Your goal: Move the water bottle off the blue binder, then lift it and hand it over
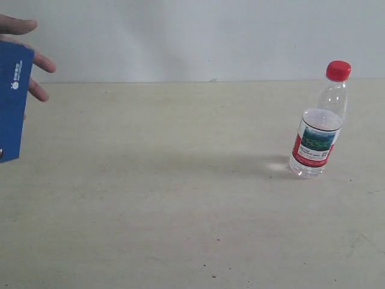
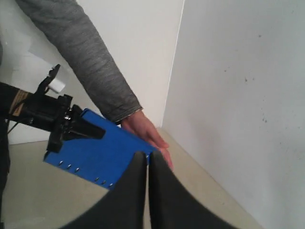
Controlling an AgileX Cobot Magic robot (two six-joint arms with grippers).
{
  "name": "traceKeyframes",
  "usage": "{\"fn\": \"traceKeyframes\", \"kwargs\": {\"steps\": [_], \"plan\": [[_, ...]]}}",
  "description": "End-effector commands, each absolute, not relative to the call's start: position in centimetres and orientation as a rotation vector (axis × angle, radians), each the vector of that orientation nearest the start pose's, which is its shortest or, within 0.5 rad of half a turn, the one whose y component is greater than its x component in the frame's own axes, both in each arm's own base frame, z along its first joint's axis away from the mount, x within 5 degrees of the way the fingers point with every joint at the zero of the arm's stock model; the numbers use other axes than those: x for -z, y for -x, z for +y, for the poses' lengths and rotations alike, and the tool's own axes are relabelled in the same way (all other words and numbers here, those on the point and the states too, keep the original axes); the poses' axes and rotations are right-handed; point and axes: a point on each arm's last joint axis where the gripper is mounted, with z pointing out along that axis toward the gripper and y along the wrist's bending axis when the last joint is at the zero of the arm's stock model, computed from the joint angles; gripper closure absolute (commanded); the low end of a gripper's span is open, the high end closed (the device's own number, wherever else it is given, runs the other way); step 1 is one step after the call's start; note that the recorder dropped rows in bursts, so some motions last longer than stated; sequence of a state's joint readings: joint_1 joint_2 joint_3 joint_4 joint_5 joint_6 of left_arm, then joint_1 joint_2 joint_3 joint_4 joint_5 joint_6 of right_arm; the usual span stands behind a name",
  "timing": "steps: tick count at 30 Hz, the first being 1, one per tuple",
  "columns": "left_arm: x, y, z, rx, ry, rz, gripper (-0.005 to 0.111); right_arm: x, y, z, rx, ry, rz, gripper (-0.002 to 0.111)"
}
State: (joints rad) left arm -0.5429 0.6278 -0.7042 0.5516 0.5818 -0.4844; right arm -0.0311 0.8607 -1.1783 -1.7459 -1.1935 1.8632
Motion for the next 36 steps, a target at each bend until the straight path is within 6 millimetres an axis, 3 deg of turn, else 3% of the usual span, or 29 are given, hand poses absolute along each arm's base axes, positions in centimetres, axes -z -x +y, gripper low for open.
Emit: {"fn": "traceKeyframes", "kwargs": {"steps": [1,9,22,25,26,32,36], "plan": [[-35.7,-12.4,-4.2,-0.001,-0.392,1.796,0.102,-46.3,-11.2,8.0,-0.839,0.941,1.387,0.109],[-35.3,-13.4,-4.4,-0.108,-0.457,1.795,0.102,-42.0,-12.4,7.9,-0.934,0.885,1.519,0.109],[-35.5,-13.2,-4.3,-0.102,-0.457,1.789,0.101,-41.7,-12.5,7.9,-0.939,0.882,1.527,0.109],[-35.7,-12.9,-4.2,-0.135,-0.498,1.764,0.091,-41.7,-12.5,7.9,-0.933,0.887,1.523,0.109],[-35.8,-12.7,-4.0,-0.163,-0.529,1.747,0.080,-41.7,-12.5,7.9,-0.930,0.891,1.520,0.109],[-36.8,-11.1,-3.1,-0.206,-0.559,1.660,0.042,-41.8,-12.7,7.8,-0.902,0.874,1.515,0.109],[-37.4,-9.8,-2.2,-0.191,-0.524,1.608,0.040,-41.8,-12.7,7.8,-0.902,0.874,1.515,0.109]]}}
